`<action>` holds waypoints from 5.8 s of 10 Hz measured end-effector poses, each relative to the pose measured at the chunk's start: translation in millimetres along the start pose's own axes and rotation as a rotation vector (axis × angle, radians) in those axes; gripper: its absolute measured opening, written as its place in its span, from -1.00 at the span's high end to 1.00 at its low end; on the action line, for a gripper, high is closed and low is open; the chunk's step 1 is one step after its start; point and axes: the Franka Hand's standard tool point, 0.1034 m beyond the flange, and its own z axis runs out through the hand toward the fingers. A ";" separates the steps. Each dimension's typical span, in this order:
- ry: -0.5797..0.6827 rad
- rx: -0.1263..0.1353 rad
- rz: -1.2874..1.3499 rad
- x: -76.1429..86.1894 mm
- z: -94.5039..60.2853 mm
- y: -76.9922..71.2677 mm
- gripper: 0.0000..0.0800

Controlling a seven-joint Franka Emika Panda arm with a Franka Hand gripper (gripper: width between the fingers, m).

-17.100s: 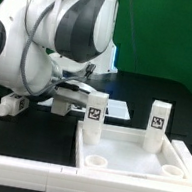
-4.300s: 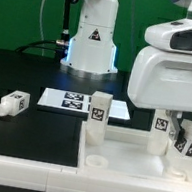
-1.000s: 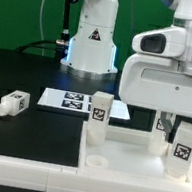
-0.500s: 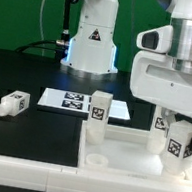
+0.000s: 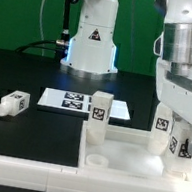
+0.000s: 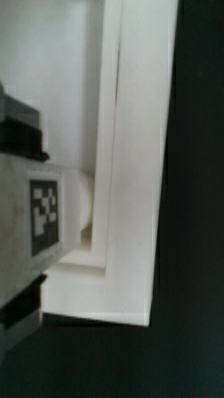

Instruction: Assemble square table

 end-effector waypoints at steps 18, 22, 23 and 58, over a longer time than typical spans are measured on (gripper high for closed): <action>0.047 -0.055 -0.984 11.8 -7.2 -6.7 0.29; 0.062 0.012 -0.331 15.3 -6.7 -3.1 0.29; 0.041 0.022 -0.155 17.5 -6.9 -2.8 0.29; 0.057 -0.039 -0.993 11.8 -7.5 -10.9 -0.62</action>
Offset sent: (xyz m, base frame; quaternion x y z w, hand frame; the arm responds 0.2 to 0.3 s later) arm -0.0085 0.0087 0.0113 0.0117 -0.0442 -0.5315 0.8458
